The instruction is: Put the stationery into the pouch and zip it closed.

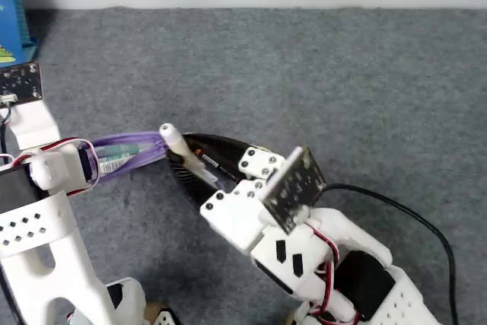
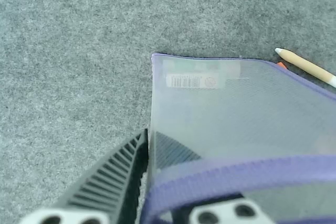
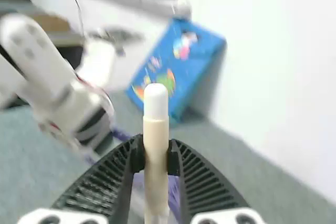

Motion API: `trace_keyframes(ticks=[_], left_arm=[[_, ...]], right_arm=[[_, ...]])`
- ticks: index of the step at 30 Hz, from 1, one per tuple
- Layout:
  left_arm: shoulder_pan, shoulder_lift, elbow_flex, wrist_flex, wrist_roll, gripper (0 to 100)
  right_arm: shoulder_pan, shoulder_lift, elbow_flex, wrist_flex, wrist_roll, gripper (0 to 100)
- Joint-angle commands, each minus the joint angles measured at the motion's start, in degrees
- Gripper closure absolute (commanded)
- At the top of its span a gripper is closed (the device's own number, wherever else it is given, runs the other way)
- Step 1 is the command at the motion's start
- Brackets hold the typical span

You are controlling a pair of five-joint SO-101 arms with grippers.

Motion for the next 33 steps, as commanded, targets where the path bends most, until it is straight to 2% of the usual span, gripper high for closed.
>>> trace_keyframes(ticks=[1,5,8,12,15,26,33], left_arm=[[0.4,-0.3,-1.5,-1.1,0.0,99],[0.4,-0.3,-1.5,-1.1,0.0,99],[0.4,-0.3,-1.3,-1.1,0.0,99],[0.4,-0.3,-1.3,-1.1,0.0,99],[0.4,-0.3,-1.3,-1.3,0.0,99],[0.4,-0.2,-0.2,-1.6,0.0,99],[0.4,-0.2,-0.2,-1.6,0.0,99]], right_arm=[[-1.8,-0.9,1.3,-11.7,0.7,99.1],[-1.9,1.5,6.1,-26.3,1.2,99.1],[-1.7,6.5,9.6,-34.6,5.1,99.1],[-1.8,13.5,12.5,-52.5,8.4,99.1],[-2.7,18.0,12.5,-61.6,9.7,99.1],[-4.1,32.0,16.9,-75.7,11.7,99.1],[-4.4,32.4,17.7,-77.7,11.7,99.1]])
